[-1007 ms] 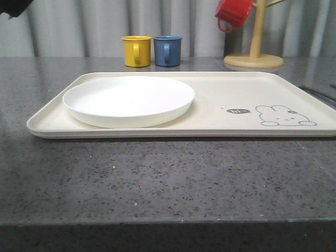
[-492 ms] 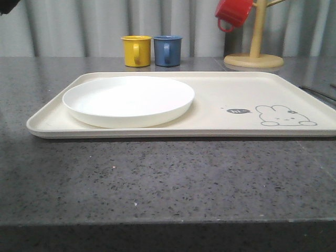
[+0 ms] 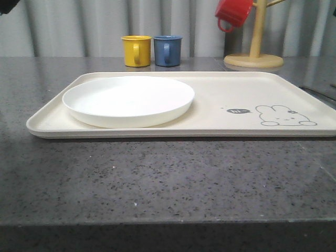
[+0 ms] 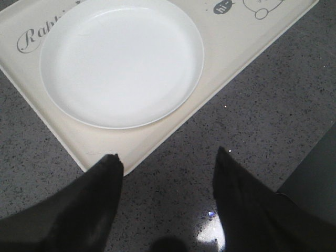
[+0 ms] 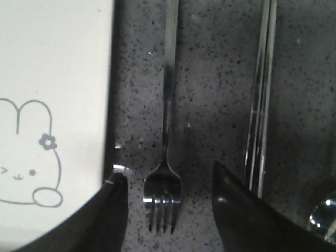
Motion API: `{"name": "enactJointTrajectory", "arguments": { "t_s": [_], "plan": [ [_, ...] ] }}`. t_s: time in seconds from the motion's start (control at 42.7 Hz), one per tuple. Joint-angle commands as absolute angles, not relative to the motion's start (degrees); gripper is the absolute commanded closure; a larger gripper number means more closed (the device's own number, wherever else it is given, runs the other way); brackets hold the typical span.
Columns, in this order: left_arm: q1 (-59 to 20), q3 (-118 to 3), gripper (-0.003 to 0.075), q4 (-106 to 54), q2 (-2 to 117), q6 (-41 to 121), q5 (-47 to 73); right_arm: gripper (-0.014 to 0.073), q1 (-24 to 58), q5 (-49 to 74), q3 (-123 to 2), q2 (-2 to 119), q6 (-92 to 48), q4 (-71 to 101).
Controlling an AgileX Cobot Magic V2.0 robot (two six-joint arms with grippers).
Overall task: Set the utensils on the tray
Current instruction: 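Grasp the metal fork with the right gripper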
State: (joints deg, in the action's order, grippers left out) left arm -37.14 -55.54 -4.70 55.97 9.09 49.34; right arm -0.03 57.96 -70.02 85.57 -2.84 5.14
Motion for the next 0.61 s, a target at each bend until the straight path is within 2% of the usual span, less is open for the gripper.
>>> {"name": "enactJointTrajectory", "arguments": {
  "t_s": [0.0, 0.422, 0.586],
  "plan": [
    [-37.5, -57.0, 0.0331, -5.0, 55.4, 8.4, 46.0, 0.0202, 0.4, 57.9, -74.2, 87.2, -4.2, 4.8],
    [-37.5, -57.0, 0.0331, -5.0, 55.4, 8.4, 46.0, 0.0204, 1.4, 60.5, -82.4, 97.6, -4.2, 3.8],
    [-37.5, -57.0, 0.0331, -5.0, 55.4, 8.4, 46.0, 0.0307, 1.4, 61.8, -83.2, 99.5, -4.2, 3.8]
  ]
}}
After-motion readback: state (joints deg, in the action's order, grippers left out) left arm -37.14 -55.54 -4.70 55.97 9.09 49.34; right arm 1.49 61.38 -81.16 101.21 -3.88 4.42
